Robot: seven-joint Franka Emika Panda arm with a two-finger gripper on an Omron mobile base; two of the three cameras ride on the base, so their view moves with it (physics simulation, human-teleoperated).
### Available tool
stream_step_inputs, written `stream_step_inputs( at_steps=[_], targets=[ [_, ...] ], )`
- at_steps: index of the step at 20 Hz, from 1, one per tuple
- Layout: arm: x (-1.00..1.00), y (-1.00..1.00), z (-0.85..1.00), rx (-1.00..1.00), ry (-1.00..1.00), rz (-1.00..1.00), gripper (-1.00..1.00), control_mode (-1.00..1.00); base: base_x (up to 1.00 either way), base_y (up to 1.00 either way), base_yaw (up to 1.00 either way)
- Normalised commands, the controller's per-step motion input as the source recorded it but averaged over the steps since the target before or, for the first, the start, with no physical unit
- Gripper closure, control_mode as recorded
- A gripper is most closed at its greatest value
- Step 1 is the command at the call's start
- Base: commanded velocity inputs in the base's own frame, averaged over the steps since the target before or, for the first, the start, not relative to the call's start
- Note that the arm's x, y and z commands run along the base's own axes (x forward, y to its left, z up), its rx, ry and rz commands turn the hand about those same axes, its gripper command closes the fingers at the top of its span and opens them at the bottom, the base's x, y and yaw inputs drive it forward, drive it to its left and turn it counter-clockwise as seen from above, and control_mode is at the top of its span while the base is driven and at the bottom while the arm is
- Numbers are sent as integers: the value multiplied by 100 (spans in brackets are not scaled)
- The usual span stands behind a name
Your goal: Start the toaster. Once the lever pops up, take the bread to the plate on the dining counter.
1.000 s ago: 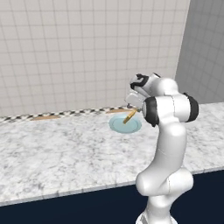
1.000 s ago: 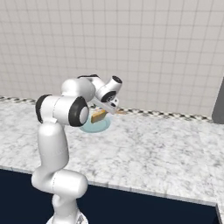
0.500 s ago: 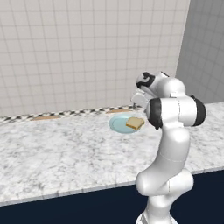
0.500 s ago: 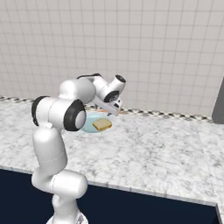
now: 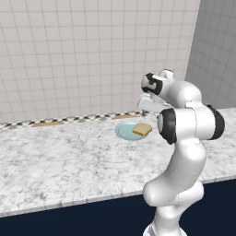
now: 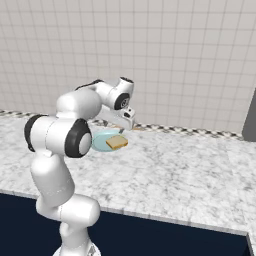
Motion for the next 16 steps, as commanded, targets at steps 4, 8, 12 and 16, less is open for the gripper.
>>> stream_step_inputs(
  at_steps=[4, 8, 12, 16],
  targets=[
    [-99, 29, 12, -14, 15, 0, -100, -100, 0, 0, 0],
    [-92, 34, 43, -9, 4, 0, -100, -100, 0, 0, 0],
    [-89, 28, 58, -6, 0, 0, -100, -100, 0, 0, 0],
    [-95, 22, 58, -6, 0, 0, -100, -100, 0, 0, 0]
  ],
)
